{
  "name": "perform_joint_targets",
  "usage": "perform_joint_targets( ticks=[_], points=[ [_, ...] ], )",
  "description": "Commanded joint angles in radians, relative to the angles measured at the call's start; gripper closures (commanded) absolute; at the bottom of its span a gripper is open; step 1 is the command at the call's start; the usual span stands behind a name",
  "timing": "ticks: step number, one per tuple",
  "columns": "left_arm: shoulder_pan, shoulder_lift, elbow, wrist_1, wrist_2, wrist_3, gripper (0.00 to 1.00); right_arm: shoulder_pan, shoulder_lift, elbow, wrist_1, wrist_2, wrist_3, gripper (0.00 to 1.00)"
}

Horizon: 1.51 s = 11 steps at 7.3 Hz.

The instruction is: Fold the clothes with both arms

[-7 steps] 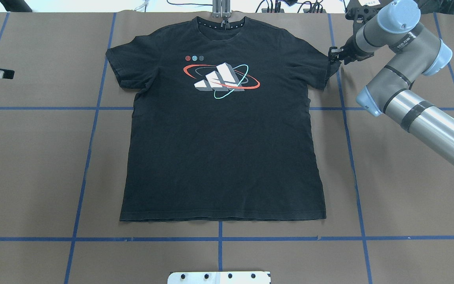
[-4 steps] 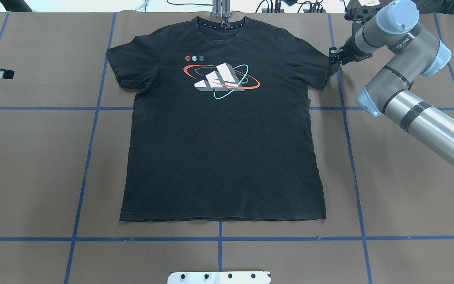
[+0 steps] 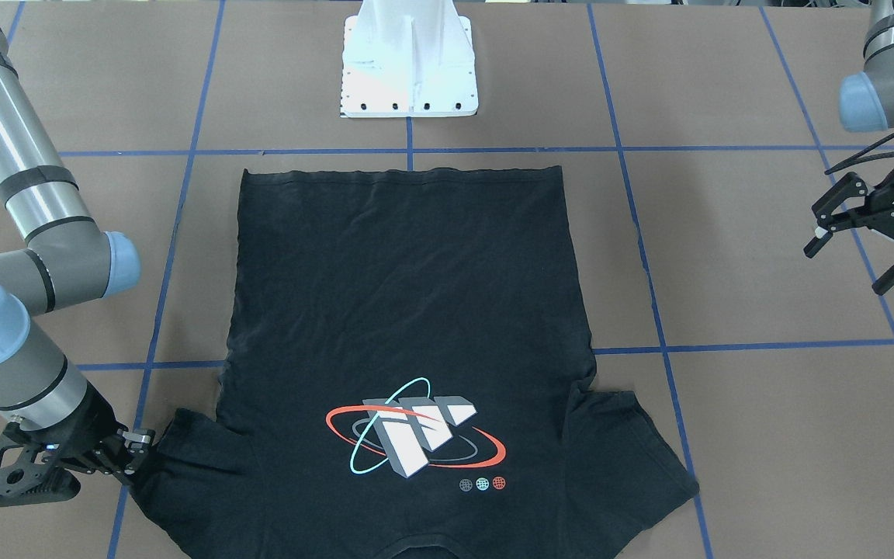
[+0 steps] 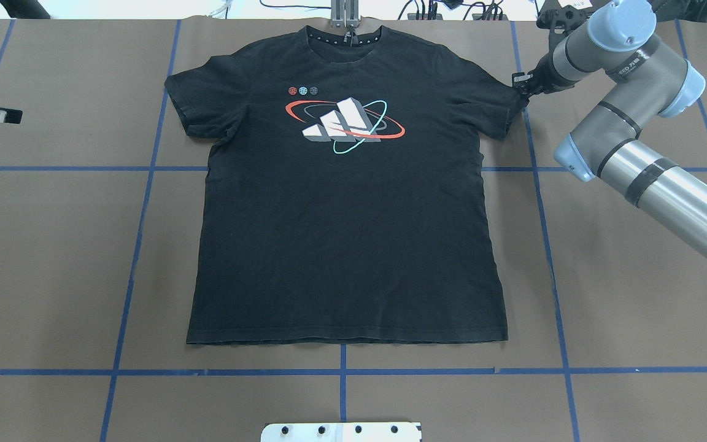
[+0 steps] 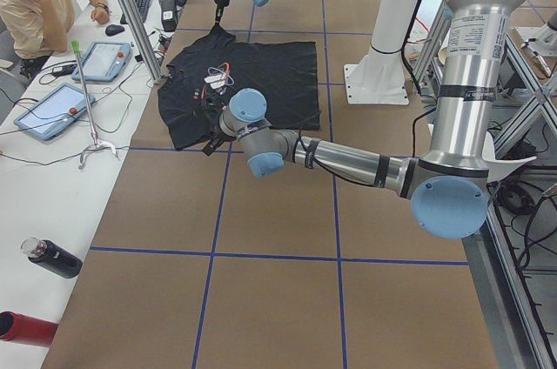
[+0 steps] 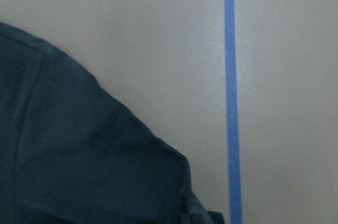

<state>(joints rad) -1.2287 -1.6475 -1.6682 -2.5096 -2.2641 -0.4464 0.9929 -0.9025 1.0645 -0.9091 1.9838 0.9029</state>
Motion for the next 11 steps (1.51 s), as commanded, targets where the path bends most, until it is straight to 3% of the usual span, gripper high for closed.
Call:
perform_joint_targets(
  ticks=[1, 2, 3, 5, 10, 11],
  points=[
    [0.000, 0.000, 0.001, 0.000, 0.000, 0.000, 0.00, -0.052, 0.072, 0.080, -0.119, -0.035, 0.159, 1.00],
    [0.000, 0.002, 0.001, 0.000, 0.000, 0.000, 0.00, -0.104, 0.120, 0.072, -0.135, -0.134, 0.248, 1.00],
    [0.000, 0.002, 0.002, 0.000, 0.002, 0.002, 0.00, -0.143, 0.173, 0.060, -0.180, -0.179, 0.305, 1.00],
    [0.000, 0.002, 0.002, 0.000, 0.000, 0.000, 0.00, -0.213, 0.282, -0.068, -0.185, -0.304, 0.417, 1.00],
    [0.000, 0.000, 0.008, 0.000, 0.000, 0.000, 0.00, -0.231, 0.395, -0.201, -0.182, -0.318, 0.495, 1.00],
    [0.002, -0.009, 0.024, 0.000, 0.000, -0.002, 0.00, -0.232, 0.398, -0.199, -0.182, -0.321, 0.493, 0.01]
  ],
)
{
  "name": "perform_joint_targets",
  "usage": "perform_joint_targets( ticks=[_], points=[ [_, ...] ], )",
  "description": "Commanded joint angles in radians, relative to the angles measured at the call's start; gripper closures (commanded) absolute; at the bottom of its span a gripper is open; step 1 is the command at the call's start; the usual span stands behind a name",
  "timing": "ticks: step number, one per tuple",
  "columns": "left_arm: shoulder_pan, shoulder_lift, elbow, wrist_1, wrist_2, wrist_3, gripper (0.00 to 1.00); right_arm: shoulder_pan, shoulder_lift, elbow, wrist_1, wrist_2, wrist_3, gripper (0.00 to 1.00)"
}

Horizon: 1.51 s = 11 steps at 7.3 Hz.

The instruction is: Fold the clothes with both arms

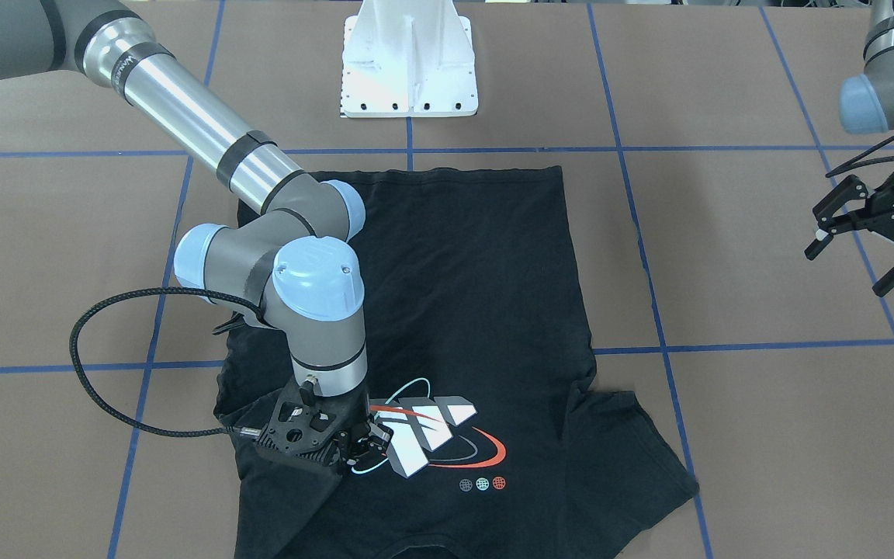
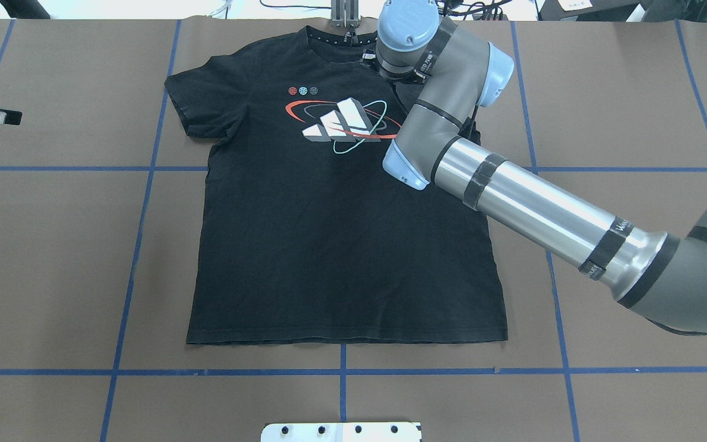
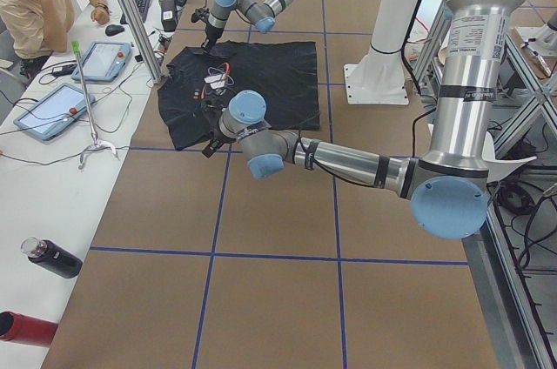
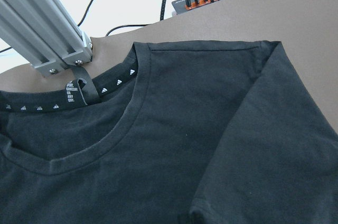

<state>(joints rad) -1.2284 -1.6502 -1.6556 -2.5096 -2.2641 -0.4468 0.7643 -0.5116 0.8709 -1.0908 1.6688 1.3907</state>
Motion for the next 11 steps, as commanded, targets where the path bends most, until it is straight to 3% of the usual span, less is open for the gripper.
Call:
perform_joint_targets(
  ticks=[1, 2, 4, 6, 8, 9, 11],
  points=[
    [0.004, -0.026, 0.036, 0.002, 0.000, -0.003, 0.00, -0.003, 0.022, -0.003, -0.001, -0.004, 0.007, 0.00],
    [0.004, -0.089, 0.104, 0.002, 0.000, -0.004, 0.00, 0.001, 0.030, 0.014, -0.007, 0.005, -0.010, 0.00],
    [0.006, -0.286, 0.317, 0.002, 0.049, -0.029, 0.00, 0.045, -0.001, 0.171, -0.222, 0.102, -0.166, 0.00],
    [0.081, -0.377, 0.426, 0.000, 0.171, -0.110, 0.00, 0.085, -0.214, 0.404, -0.253, 0.182, -0.289, 0.00],
    [0.137, -0.411, 0.473, -0.024, 0.321, -0.237, 0.00, 0.153, -0.417, 0.599, -0.254, 0.256, -0.440, 0.00],
    [0.183, -0.465, 0.575, -0.093, 0.397, -0.310, 0.01, 0.203, -0.508, 0.684, -0.253, 0.306, -0.546, 0.00],
    [0.248, -0.566, 0.742, -0.143, 0.478, -0.391, 0.05, 0.254, -0.614, 0.749, -0.241, 0.356, -0.660, 0.00]
  ],
)
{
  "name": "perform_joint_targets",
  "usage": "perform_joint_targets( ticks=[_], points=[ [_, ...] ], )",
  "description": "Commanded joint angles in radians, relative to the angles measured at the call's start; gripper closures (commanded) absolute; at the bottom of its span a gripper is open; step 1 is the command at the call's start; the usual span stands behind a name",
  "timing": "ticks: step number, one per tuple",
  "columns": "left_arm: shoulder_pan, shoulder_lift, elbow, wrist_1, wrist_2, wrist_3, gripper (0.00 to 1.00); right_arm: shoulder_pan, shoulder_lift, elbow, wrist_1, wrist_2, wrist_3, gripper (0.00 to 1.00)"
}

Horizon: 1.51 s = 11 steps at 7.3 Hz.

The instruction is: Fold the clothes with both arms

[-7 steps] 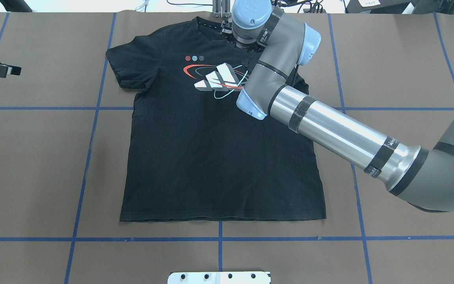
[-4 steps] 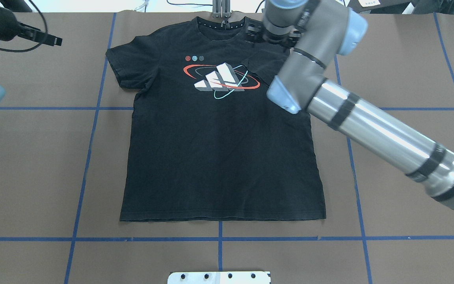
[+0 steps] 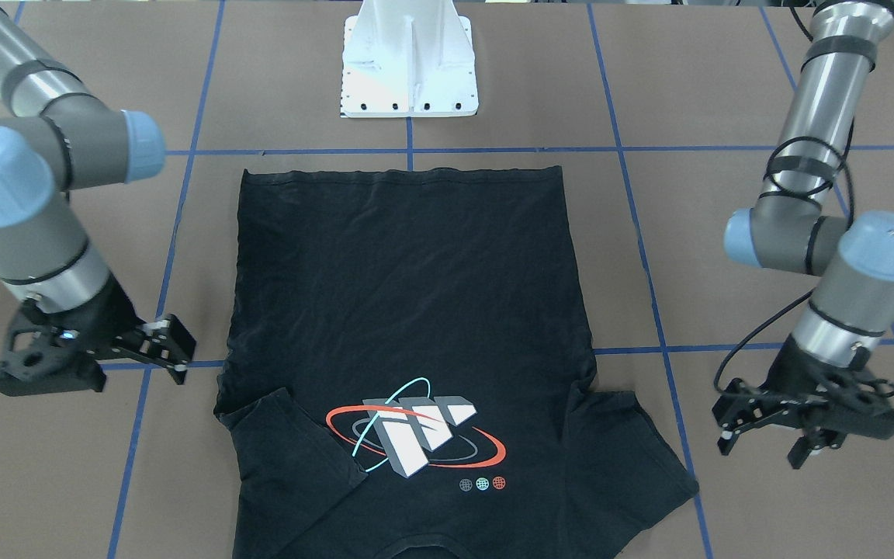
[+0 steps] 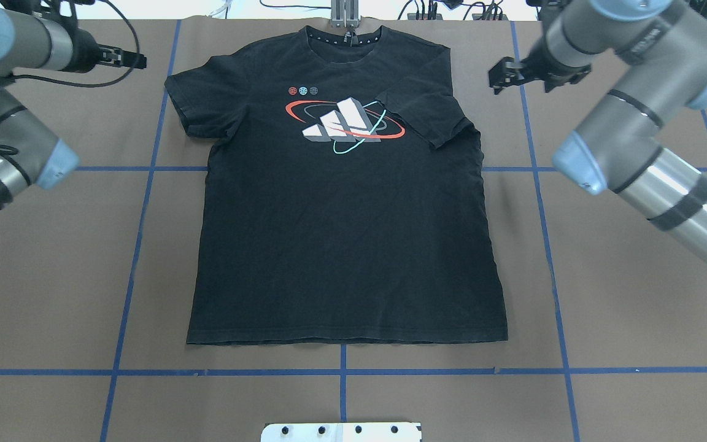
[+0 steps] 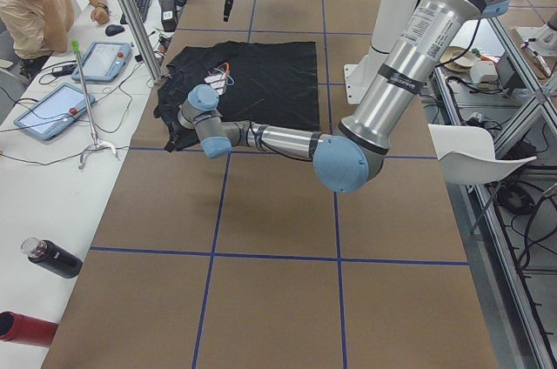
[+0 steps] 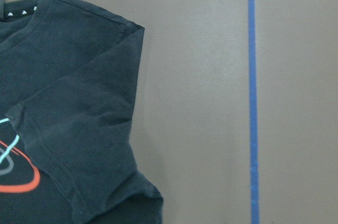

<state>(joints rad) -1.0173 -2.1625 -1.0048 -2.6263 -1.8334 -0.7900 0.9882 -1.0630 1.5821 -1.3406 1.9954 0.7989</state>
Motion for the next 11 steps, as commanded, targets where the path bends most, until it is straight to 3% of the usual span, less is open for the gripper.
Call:
perform_joint_targets(
  ticks=[1, 3, 5, 8, 11],
  points=[
    [0.051, -0.069, 0.132, -0.049, 0.048, -0.072, 0.11, 0.029, -0.068, 0.038, 0.009, 0.028, -0.073, 0.00],
    [0.062, -0.131, 0.237, -0.075, 0.049, -0.092, 0.36, 0.027, -0.066, 0.038, 0.009, 0.022, -0.073, 0.00],
    [0.063, -0.187, 0.326, -0.086, 0.063, -0.092, 0.44, 0.026, -0.066, 0.035, 0.009, 0.019, -0.073, 0.00],
    [0.077, -0.194, 0.342, -0.089, 0.063, -0.092, 0.45, 0.024, -0.061, 0.023, 0.009, 0.013, -0.073, 0.00],
    [0.092, -0.192, 0.342, -0.104, 0.062, -0.092, 0.67, 0.021, -0.057, 0.021, 0.009, 0.013, -0.066, 0.00]
  ],
)
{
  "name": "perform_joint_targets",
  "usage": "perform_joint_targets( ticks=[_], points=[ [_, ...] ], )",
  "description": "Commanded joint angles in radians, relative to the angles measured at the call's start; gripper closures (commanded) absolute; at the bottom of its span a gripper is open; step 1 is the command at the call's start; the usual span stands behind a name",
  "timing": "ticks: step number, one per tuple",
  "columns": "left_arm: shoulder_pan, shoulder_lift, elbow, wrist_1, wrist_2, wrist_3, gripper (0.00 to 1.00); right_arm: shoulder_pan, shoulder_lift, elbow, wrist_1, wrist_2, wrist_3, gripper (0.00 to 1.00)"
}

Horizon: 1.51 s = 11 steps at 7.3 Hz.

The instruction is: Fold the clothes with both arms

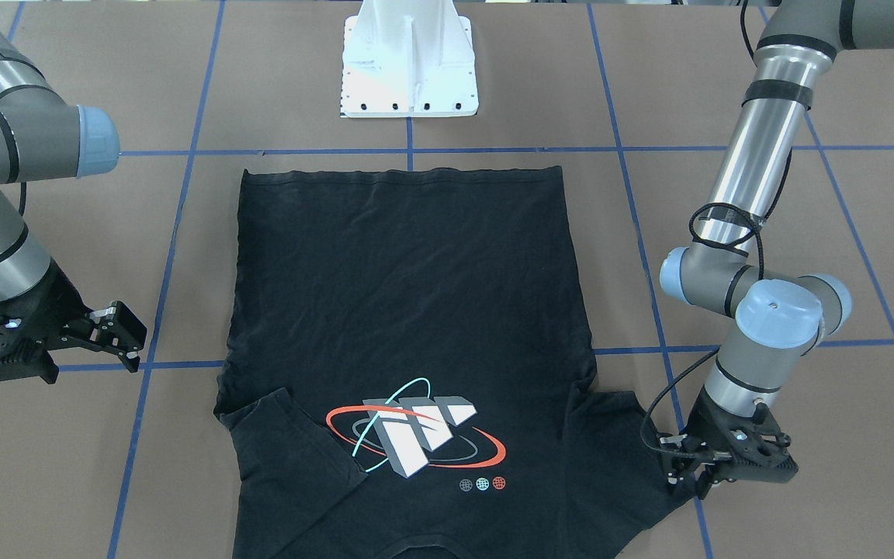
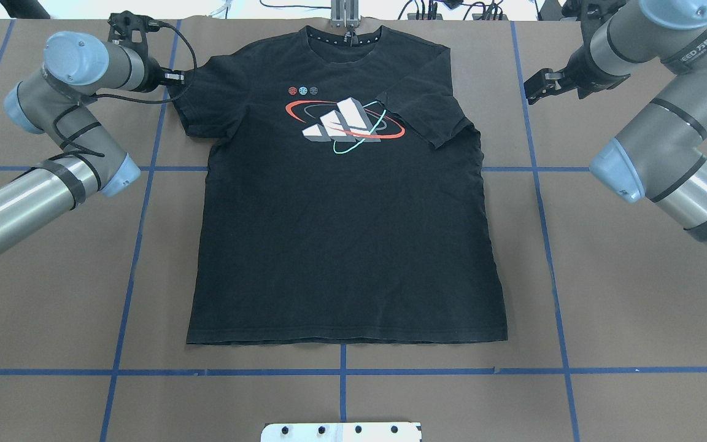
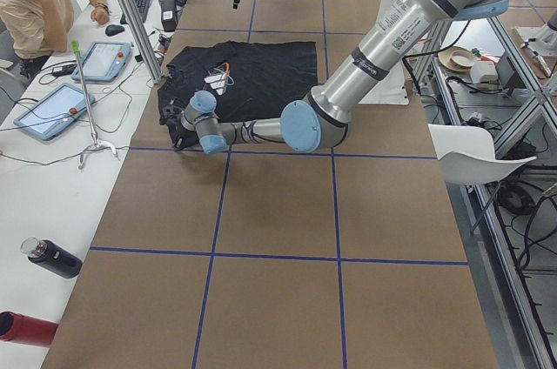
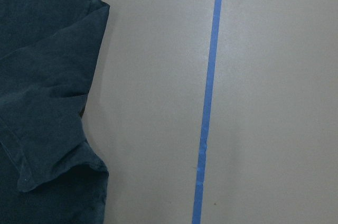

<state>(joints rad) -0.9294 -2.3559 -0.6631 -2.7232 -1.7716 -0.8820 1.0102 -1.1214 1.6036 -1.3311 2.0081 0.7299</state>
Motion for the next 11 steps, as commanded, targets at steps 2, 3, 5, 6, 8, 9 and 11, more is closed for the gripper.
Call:
perform_joint_targets(
  ticks=[2, 3, 5, 6, 8, 9, 11],
  points=[
    [0.000, 0.006, -0.007, -0.033, -0.002, 0.000, 1.00, -0.002, 0.003, -0.001, 0.001, 0.000, 0.008, 0.00],
    [-0.008, 0.009, -0.019, -0.035, -0.002, 0.000, 1.00, -0.002, 0.005, 0.001, 0.001, 0.000, 0.011, 0.00],
    [-0.019, 0.075, -0.132, -0.029, 0.000, -0.003, 1.00, -0.004, 0.005, 0.004, 0.001, 0.000, 0.012, 0.00],
    [-0.022, 0.090, -0.174, -0.021, 0.000, -0.003, 1.00, -0.004, 0.005, 0.004, 0.001, 0.000, 0.013, 0.00],
    [-0.019, 0.102, -0.321, 0.172, 0.001, -0.041, 1.00, -0.005, 0.005, 0.004, 0.001, -0.002, 0.014, 0.00],
    [-0.006, 0.083, -0.413, 0.324, 0.003, -0.134, 1.00, -0.005, 0.005, 0.002, 0.001, -0.002, 0.014, 0.00],
    [0.103, -0.041, -0.438, 0.544, 0.128, -0.278, 1.00, -0.005, 0.005, -0.001, 0.001, -0.002, 0.014, 0.00]
  ],
)
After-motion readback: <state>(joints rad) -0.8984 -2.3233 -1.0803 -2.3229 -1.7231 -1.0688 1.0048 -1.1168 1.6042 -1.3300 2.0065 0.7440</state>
